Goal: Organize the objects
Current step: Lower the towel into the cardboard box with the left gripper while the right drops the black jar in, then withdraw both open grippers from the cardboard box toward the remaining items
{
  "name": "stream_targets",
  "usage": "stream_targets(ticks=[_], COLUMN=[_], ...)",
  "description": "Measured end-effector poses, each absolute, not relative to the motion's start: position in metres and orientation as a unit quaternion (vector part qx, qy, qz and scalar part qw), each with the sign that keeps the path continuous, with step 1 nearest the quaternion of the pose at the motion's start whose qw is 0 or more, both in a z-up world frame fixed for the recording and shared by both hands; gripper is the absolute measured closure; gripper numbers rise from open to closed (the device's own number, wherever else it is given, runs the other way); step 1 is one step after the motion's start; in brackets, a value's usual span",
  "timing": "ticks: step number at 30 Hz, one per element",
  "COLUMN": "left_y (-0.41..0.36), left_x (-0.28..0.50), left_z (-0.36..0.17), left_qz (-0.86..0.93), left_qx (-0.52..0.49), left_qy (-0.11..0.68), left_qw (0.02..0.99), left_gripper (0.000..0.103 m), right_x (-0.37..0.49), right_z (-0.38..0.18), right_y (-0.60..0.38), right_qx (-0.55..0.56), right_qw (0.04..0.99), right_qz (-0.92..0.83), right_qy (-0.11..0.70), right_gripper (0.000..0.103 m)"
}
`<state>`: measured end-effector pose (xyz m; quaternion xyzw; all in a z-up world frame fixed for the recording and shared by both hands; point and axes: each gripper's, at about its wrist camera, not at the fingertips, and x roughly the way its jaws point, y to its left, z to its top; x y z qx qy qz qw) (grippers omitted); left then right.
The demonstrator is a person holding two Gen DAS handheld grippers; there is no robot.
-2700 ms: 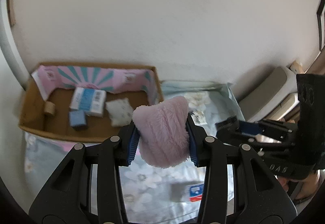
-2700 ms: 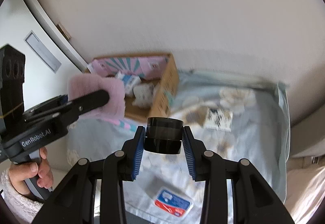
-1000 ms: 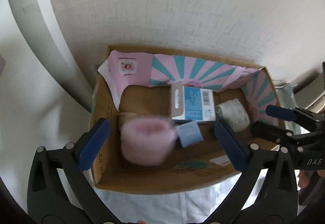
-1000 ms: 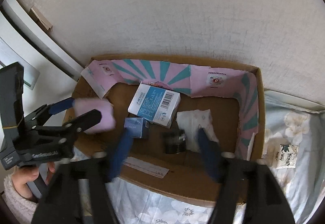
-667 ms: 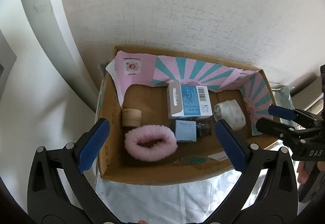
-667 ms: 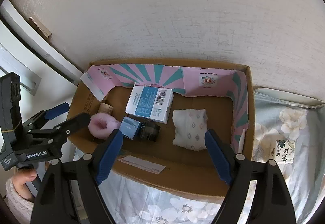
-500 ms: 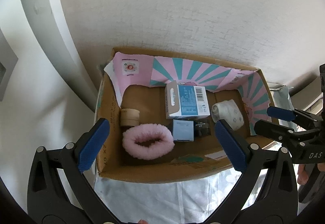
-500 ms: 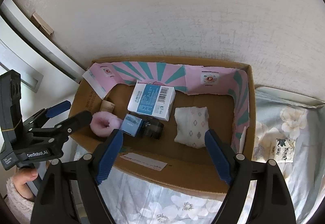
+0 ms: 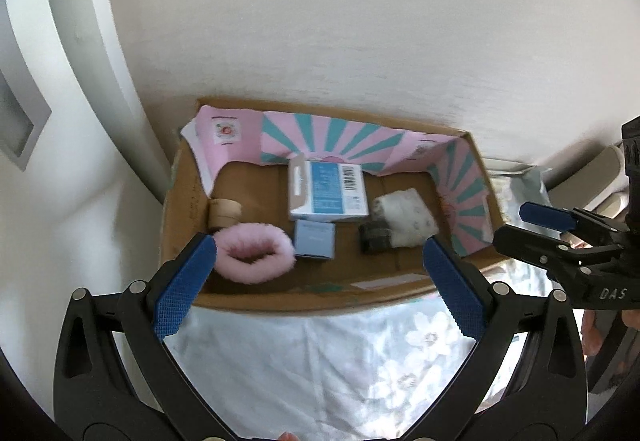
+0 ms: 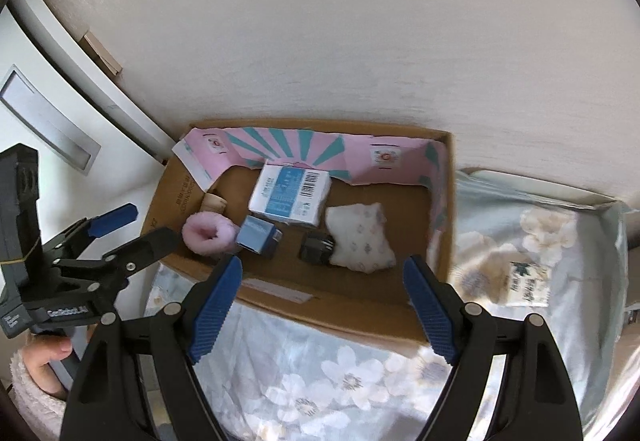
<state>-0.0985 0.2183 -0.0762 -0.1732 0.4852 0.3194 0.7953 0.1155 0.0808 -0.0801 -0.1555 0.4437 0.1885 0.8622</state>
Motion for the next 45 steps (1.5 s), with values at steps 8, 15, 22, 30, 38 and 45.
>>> stream_targets(ticks=[8, 15, 22, 30, 38, 45], left_y=[0.167, 0.121, 0.079, 0.035, 0.001, -0.020], left_x=[-0.080, -0.060, -0.046, -0.034, -0.031, -0.034], left_z=[-0.056, -0.044, -0.045, -0.050, -0.066, -0.111], left_qz=[0.310, 0.306, 0.302, 0.295, 0.292, 0.287], left_qx=[-0.150, -0.133, -0.120, -0.102, -0.086, -0.119], left_qy=[0.473, 0.461, 0.462, 0.461, 0.459, 0.481], left_qw=[0.811, 0.822, 0.825, 0.830, 0.835, 0.820], left_gripper=[0.000, 0.000, 0.000, 0.000, 0.000, 0.000], right_x=[0.095, 0.084, 0.079, 0.075, 0.072, 0.093], right_z=[-0.051, -0.028, -0.014, -0.007, 0.006, -0.001], right_y=[0.043, 0.007, -0.024, -0.046, -0.075, -0.101], right_qx=[-0.171, -0.176, -0.159, -0.194, -0.213, -0.227], right_qw=[0.862, 0.873, 0.880, 0.876, 0.883, 0.877], right_qz=[0.186, 0.192, 0.208, 0.205, 0.198, 0.197], right_qy=[0.439, 0.413, 0.396, 0.391, 0.368, 0.375], right_gripper=[0.015, 0.003, 0.001, 0.001, 0.001, 0.001])
